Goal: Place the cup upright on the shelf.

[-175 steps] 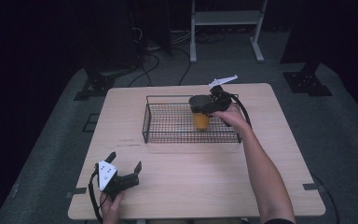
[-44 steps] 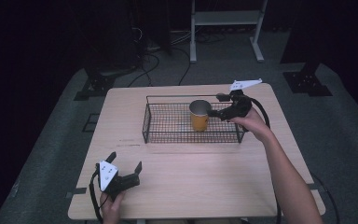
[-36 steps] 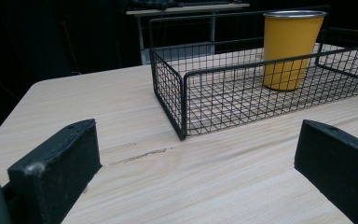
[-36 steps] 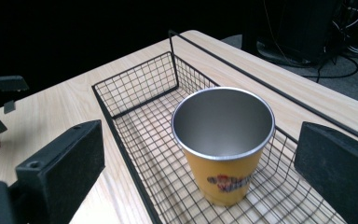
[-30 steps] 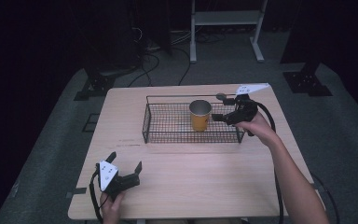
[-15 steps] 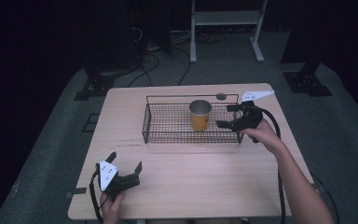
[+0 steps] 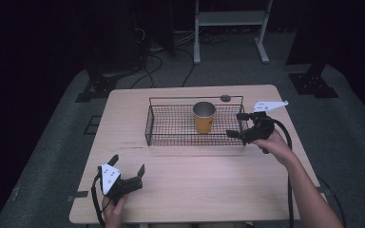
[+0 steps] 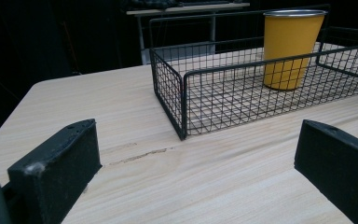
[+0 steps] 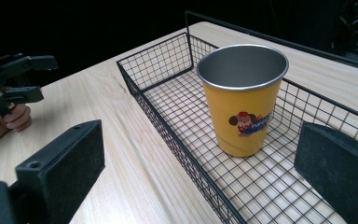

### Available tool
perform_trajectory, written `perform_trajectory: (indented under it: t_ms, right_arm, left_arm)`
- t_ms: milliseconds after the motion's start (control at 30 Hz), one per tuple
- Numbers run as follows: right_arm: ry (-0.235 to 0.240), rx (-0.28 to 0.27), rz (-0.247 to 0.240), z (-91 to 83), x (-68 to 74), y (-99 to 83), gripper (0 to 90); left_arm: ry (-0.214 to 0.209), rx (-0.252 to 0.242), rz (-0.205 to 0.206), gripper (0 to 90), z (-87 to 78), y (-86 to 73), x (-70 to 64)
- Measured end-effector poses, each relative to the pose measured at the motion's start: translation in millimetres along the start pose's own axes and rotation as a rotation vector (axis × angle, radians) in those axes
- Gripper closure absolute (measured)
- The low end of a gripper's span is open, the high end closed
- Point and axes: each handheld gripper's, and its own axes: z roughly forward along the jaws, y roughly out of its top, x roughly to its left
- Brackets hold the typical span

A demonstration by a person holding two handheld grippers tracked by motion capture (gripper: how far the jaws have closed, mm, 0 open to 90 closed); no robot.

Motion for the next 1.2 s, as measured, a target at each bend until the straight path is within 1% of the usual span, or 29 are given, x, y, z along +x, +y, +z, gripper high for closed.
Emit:
perform_trajectory:
  t_ms: [100,133,200,233,333,400,467,567,633,667,800,867,900,1033,1167,1200]
  right_arm:
    - [0.0,-0.005,0.0,-2.3,0.6,-3.2,1.2]
    - [-0.004,0.007,0.003,-5.0,1.4,-6.7,1.1]
    - [-0.003,0.004,0.002,-5.8,1.8,-8.0,1.2]
    - [-0.005,-0.006,0.0,-7.3,2.8,-10.0,1.2]
    - [-0.005,-0.007,0.0,-10.6,5.8,-15.0,1.2]
    - [-0.007,0.013,-0.004,-11.4,7.1,-16.5,1.2]
    - [-0.007,-0.008,-0.007,-13.6,9.2,-19.7,1.2]
    - [-0.004,-0.006,-0.008,-16.7,13.4,-25.7,1.2]
    - [-0.003,-0.002,-0.008,-17.1,14.0,-26.5,1.2]
    - [-0.006,-0.011,-0.01,-18.1,15.1,-28.3,1.2]
    - [0.0,-0.017,-0.005,-20.6,18.6,-34.7,1.2]
    - [0.006,0.007,-0.005,-19.9,20.2,-36.1,1.2]
    - [0.009,0.007,-0.02,-20.3,23.3,-37.1,1.1]
    - [0.014,0.002,-0.02,-21.4,25.9,-38.8,1.2]
    - [0.019,0.0,-0.02,-23.2,28.4,-44.2,1.2]
    - [0.017,0.011,-0.019,-24.6,29.1,-47.0,1.2]
  left_arm:
    - [0.0,0.0,0.0,0.0,-0.1,0.0,0.0]
    - [0.0,0.0,0.0,0.0,0.0,0.0,0.0]
    - [0.0,0.0,0.0,0.0,0.0,0.0,0.0]
    - [0.0,0.0,0.001,0.0,0.0,0.0,0.0]
    - [0.001,0.0,0.001,0.0,0.0,0.0,-0.1]
    - [0.001,0.002,0.002,0.0,-0.1,0.0,-0.2]
    - [0.002,0.002,0.005,0.0,-0.1,0.0,-0.6]
    - [0.002,0.002,0.006,0.0,-0.1,0.0,-0.5]
    - [0.002,0.002,0.003,0.0,-0.2,0.1,-0.2]
    - [0.001,0.002,0.003,0.0,-0.2,0.0,0.0]
    - [0.002,0.002,0.004,0.0,-0.2,0.0,-0.2]
    - [0.002,0.003,0.007,0.0,-0.1,0.0,-0.4]
    - [0.002,0.003,0.006,0.0,-0.2,0.0,-0.3]
    - [-0.001,0.002,-0.01,0.0,-0.2,0.0,1.1]
    - [0.001,0.002,-0.004,0.0,-0.3,0.0,0.5]
    - [0.002,0.002,0.001,0.0,-0.1,-0.1,0.2]
